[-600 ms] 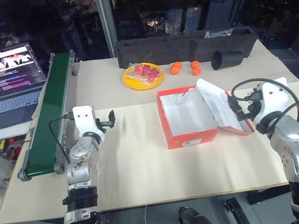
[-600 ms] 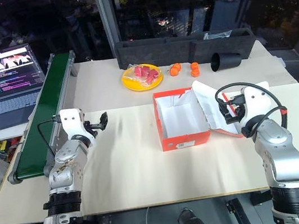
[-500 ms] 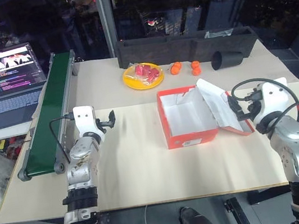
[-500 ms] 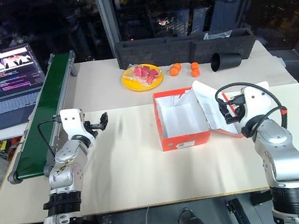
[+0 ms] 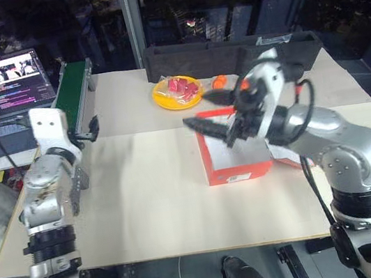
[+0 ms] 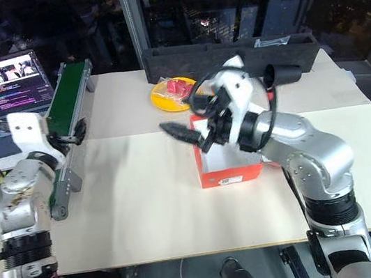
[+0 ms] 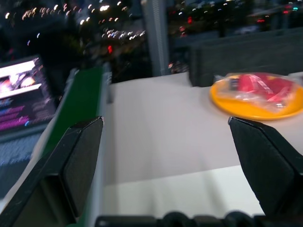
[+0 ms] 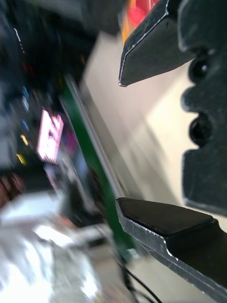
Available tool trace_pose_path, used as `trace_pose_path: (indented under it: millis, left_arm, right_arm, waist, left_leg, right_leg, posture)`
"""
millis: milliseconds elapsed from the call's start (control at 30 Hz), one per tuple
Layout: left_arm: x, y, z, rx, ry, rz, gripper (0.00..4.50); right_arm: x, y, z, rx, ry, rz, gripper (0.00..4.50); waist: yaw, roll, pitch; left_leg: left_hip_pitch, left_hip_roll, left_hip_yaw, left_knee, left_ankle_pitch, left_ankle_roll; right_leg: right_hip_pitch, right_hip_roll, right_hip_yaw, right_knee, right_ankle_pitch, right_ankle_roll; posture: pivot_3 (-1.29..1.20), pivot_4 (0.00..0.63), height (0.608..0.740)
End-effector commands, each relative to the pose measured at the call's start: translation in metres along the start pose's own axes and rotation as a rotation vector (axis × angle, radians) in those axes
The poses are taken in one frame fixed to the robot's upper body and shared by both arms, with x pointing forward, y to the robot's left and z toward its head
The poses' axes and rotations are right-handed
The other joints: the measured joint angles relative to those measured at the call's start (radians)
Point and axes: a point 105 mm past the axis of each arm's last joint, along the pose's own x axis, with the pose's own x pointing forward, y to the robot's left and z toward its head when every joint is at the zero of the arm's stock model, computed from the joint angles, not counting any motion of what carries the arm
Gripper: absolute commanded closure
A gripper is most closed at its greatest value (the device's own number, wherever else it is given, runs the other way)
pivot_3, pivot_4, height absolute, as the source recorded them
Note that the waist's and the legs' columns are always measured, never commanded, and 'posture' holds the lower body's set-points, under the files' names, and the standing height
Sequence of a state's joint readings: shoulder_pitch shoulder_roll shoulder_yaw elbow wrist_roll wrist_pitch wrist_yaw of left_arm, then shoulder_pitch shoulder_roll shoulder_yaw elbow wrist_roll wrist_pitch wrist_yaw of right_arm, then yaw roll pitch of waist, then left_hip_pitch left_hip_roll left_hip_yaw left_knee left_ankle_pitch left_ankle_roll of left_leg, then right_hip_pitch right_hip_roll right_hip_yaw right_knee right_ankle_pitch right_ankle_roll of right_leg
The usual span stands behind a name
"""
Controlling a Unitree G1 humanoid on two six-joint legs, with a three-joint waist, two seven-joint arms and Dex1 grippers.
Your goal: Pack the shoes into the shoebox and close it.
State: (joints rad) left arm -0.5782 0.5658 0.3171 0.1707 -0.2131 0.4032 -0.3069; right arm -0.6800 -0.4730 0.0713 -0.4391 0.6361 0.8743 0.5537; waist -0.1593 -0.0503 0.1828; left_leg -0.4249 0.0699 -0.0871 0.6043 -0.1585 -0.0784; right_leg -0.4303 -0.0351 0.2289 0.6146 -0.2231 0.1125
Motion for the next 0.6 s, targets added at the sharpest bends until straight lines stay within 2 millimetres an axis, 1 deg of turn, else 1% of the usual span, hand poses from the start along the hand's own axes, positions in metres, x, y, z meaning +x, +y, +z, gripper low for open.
trace_pose_path:
  millis: [33, 67, 100, 167, 233, 300, 400, 500, 600]
  left_arm:
    - [-0.008, 0.031, -0.019, 0.000, 0.119, 0.047, 0.00]
    - [-0.012, 0.037, -0.030, -0.016, 0.175, 0.045, 0.00]
    - [-0.014, 0.040, -0.036, -0.029, 0.207, 0.041, 0.00]
    - [-0.019, 0.053, -0.042, -0.027, 0.223, 0.075, 0.00]
    - [-0.024, 0.065, -0.047, -0.066, 0.247, 0.101, 0.00]
    - [-0.026, 0.070, -0.050, -0.089, 0.262, 0.104, 0.00]
    - [-0.026, 0.071, -0.051, -0.101, 0.265, 0.091, 0.00]
    - [-0.026, 0.069, -0.050, -0.114, 0.261, 0.081, 0.00]
    - [-0.024, 0.066, -0.052, -0.127, 0.273, 0.073, 0.00]
  right_arm:
    - [0.011, 0.002, -0.024, -0.011, 0.041, 0.030, 0.04]
    - [0.014, 0.004, -0.033, -0.005, 0.058, 0.038, 0.04]
    - [0.016, 0.005, -0.038, -0.004, 0.069, 0.043, 0.04]
    - [0.018, 0.009, -0.049, -0.011, 0.087, 0.056, 0.04]
    - [0.024, 0.014, -0.062, -0.033, 0.103, 0.067, 0.04]
    - [0.027, 0.015, -0.071, -0.059, 0.113, 0.063, 0.04]
    - [0.026, 0.017, -0.088, -0.102, 0.147, 0.062, 0.04]
    - [0.024, 0.015, -0.091, -0.112, 0.138, 0.042, 0.04]
    - [0.027, 0.012, -0.085, -0.135, 0.113, 0.005, 0.04]
  waist:
    - [0.003, 0.000, 0.000]
    - [0.003, 0.000, 0.000]
    - [0.004, 0.000, 0.000]
    - [0.005, 0.000, 0.000]
    - [0.008, 0.000, 0.000]
    - [0.008, 0.000, 0.000]
    - [0.013, 0.000, 0.000]
    - [0.016, 0.000, 0.000]
    - [0.013, 0.000, 0.000]
  left_leg:
    - [0.000, 0.000, 0.000, 0.000, 0.000, 0.000]
    - [0.000, 0.000, 0.000, 0.000, 0.000, 0.000]
    - [0.000, 0.000, 0.000, 0.001, 0.000, 0.000]
    - [0.000, 0.000, 0.000, 0.001, 0.000, 0.000]
    - [0.000, 0.000, 0.000, 0.002, 0.000, -0.001]
    - [-0.001, 0.000, -0.001, 0.002, 0.001, -0.001]
    - [-0.001, 0.000, -0.001, 0.002, 0.002, -0.003]
    - [-0.001, 0.000, -0.001, 0.001, 0.003, -0.005]
    - [-0.001, 0.000, -0.001, 0.001, 0.005, -0.009]
  right_leg:
    - [0.000, 0.000, -0.001, 0.001, 0.000, 0.000]
    - [0.000, 0.000, -0.001, 0.001, 0.000, 0.000]
    - [0.000, 0.000, -0.001, 0.001, 0.000, 0.000]
    - [0.000, 0.000, -0.002, 0.002, 0.000, 0.000]
    - [-0.001, 0.000, -0.002, 0.003, 0.000, 0.000]
    - [-0.002, 0.000, -0.003, 0.004, 0.000, 0.000]
    - [-0.003, 0.000, -0.003, 0.007, 0.000, -0.001]
    - [-0.005, 0.000, -0.004, 0.011, -0.002, -0.002]
    - [-0.007, 0.000, -0.004, 0.014, -0.002, -0.002]
  posture:
    - [0.00, 0.150, 0.740]
    - [0.00, 0.150, 0.740]
    - [0.00, 0.150, 0.740]
    - [0.00, 0.150, 0.740]
    - [0.00, 0.150, 0.740]
    - [0.00, 0.150, 0.740]
    - [0.00, 0.150, 0.740]
    - [0.00, 0.150, 0.740]
    - [0.00, 0.150, 0.740]
